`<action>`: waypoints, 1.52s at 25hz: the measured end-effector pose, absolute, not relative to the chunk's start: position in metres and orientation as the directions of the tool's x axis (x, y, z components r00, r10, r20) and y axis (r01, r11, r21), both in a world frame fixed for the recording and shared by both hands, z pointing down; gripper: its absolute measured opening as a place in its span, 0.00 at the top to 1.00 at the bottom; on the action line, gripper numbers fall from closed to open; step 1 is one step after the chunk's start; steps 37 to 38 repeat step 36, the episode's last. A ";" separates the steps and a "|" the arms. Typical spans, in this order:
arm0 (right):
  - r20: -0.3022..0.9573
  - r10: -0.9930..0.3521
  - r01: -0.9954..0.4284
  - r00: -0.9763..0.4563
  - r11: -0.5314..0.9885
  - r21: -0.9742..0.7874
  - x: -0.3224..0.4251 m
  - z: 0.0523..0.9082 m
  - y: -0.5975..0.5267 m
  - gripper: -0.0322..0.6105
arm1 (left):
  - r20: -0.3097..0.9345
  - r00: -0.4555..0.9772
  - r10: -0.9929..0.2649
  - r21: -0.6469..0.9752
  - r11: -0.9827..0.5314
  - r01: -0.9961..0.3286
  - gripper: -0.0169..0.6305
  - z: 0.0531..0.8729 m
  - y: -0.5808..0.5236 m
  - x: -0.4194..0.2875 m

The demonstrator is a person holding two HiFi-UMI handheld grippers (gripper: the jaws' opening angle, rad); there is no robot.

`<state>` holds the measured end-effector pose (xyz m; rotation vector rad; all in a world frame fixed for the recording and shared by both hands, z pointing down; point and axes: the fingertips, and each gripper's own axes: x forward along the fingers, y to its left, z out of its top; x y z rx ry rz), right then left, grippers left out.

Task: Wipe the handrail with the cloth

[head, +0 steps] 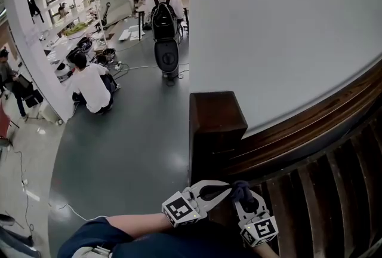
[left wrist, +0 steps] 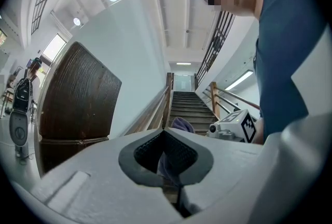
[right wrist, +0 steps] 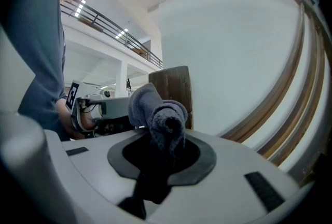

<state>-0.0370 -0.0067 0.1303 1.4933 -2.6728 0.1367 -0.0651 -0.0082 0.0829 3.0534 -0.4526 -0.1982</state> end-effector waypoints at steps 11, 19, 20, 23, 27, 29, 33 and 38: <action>0.110 -0.810 -0.817 -0.576 0.576 -0.031 -0.062 0.132 0.009 0.80 | -0.098 0.947 -0.304 0.050 -0.952 -0.301 0.97 0.087 0.010 -0.080; 0.116 -0.795 -0.802 -0.596 0.596 -0.035 -0.070 0.132 0.019 0.80 | -0.094 0.945 -0.315 0.044 -0.949 -0.312 0.97 0.087 0.022 -0.087; 0.114 -0.794 -0.801 -0.598 0.599 -0.031 -0.071 0.130 0.021 0.80 | -0.094 0.944 -0.315 0.043 -0.949 -0.313 0.97 0.087 0.024 -0.088; 0.106 -0.796 -0.802 -0.596 0.597 -0.026 -0.072 0.129 0.024 0.80 | -0.095 0.944 -0.317 0.043 -0.948 -0.314 0.97 0.087 0.029 -0.089; 0.102 -0.797 -0.803 -0.595 0.595 -0.039 -0.071 0.131 0.026 0.80 | -0.095 0.943 -0.319 0.043 -0.948 -0.316 0.97 0.089 0.030 -0.088; 0.107 -0.796 -0.802 -0.596 0.596 -0.037 -0.071 0.132 0.028 0.80 | -0.096 0.943 -0.318 0.044 -0.948 -0.315 0.97 0.088 0.031 -0.087; 0.102 -0.798 -0.804 -0.593 0.593 -0.035 -0.070 0.130 0.029 0.80 | -0.099 0.944 -0.316 0.047 -0.949 -0.313 0.97 0.087 0.032 -0.086; 0.100 -0.803 -0.808 -0.588 0.587 -0.040 -0.068 0.130 0.029 0.80 | -0.106 0.942 -0.318 0.054 -0.948 -0.314 0.97 0.089 0.031 -0.083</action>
